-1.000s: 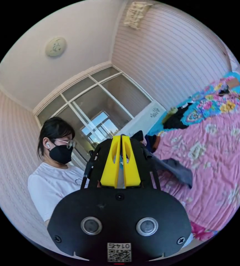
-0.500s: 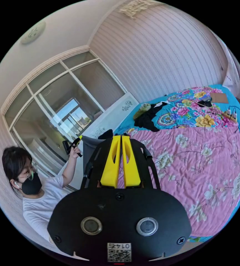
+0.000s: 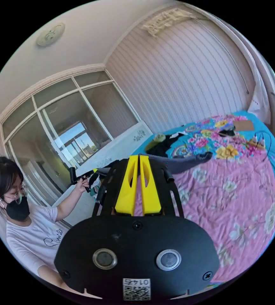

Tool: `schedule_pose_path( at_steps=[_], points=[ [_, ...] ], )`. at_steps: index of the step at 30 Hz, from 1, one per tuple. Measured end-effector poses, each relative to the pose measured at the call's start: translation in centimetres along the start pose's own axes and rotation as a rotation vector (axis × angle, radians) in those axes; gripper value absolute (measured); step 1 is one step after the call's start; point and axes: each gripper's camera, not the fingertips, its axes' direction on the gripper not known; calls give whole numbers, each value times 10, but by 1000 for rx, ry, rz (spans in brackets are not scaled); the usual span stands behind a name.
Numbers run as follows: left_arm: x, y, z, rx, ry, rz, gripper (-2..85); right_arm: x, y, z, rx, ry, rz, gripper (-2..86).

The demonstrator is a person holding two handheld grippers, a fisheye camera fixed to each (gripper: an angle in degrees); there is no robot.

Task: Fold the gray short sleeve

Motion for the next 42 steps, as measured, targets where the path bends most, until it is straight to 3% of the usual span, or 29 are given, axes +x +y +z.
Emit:
schedule_pose_path(
  at_steps=[5, 11, 24, 30, 37, 42],
  points=[
    [-71, 149, 114, -310, -52, -137, -10, 129, 157, 101, -275, 92, 361, 0],
    [-119, 274, 167, -568, -125, -216, -10, 196, 296, 145, -413, 101, 638, 0],
    [-146, 368, 125, -657, -44, -159, -10, 223, 391, 148, -458, 92, 707, 1],
    [-159, 412, 100, -735, -53, -106, -10, 221, 430, 172, -593, 140, 667, 1],
    [-210, 446, 106, -691, -46, -270, -9, 229, 470, 226, -573, 135, 678, 4],
    [-234, 457, 85, -704, -108, -221, -10, 232, 497, 236, -620, 208, 650, 3]
  ],
)
